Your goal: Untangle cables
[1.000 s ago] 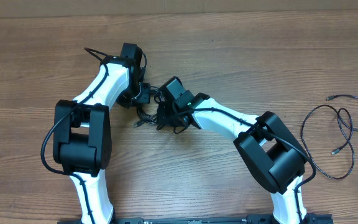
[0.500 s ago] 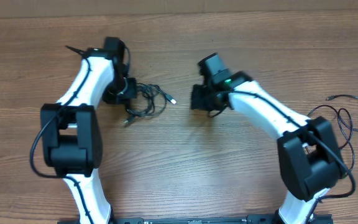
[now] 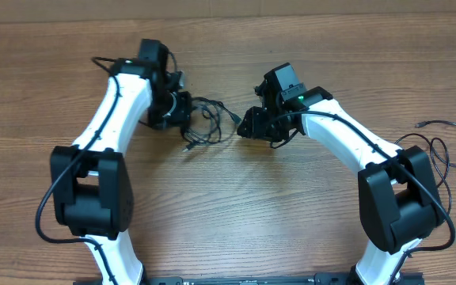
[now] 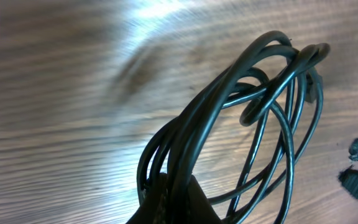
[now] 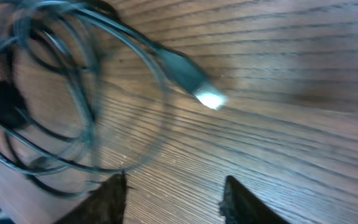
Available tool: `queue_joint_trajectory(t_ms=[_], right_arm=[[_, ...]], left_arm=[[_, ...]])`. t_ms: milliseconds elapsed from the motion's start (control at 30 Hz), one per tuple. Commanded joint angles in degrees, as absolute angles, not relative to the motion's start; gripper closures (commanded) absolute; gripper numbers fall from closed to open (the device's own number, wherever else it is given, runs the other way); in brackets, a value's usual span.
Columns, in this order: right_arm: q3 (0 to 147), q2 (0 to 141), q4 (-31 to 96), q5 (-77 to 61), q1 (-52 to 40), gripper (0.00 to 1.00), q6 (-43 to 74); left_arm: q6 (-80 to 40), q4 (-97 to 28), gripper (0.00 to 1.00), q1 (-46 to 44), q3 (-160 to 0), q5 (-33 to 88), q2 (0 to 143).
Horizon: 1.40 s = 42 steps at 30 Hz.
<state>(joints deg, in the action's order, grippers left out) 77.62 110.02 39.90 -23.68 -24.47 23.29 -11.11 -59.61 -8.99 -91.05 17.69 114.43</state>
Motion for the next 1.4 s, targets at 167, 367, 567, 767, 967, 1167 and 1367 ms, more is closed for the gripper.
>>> queue_joint_trajectory(t_ms=[167, 367, 567, 767, 967, 1167, 1367], right_arm=[[77.14, 114.65, 35.42, -24.53, -24.75, 0.47, 33.23], [77.17, 115.96, 32.16, -21.61, -24.69, 0.95, 32.73], [77.36, 115.09, 35.83, -17.98, -21.67, 0.96, 28.69], [77.36, 113.36, 42.22, -13.37, -14.31, 0.96, 23.62], [77.32, 113.36, 46.35, -8.56, -9.15, 0.96, 20.03], [77.30, 113.36, 47.07, -13.98, -9.23, 0.96, 19.38], [77.30, 113.38, 45.89, -24.08, -11.07, 0.57, 19.44]], left_arm=[[-14.79, -58.17, 0.96, -8.34, -90.48, 30.50, 115.42], [-9.34, -58.52, 0.96, -8.29, -90.48, 35.09, 115.42], [-10.00, -59.83, 0.96, -8.05, -90.48, 16.32, 115.42], [-12.05, -63.26, 0.96, -6.31, -90.45, 1.34, 115.42], [-12.03, -63.55, 0.95, -4.54, -90.45, -0.56, 115.42], [-12.03, -63.61, 0.90, -4.54, -90.08, 4.23, 115.66], [-12.03, -62.48, 0.93, -4.75, -88.64, 14.20, 116.88]])
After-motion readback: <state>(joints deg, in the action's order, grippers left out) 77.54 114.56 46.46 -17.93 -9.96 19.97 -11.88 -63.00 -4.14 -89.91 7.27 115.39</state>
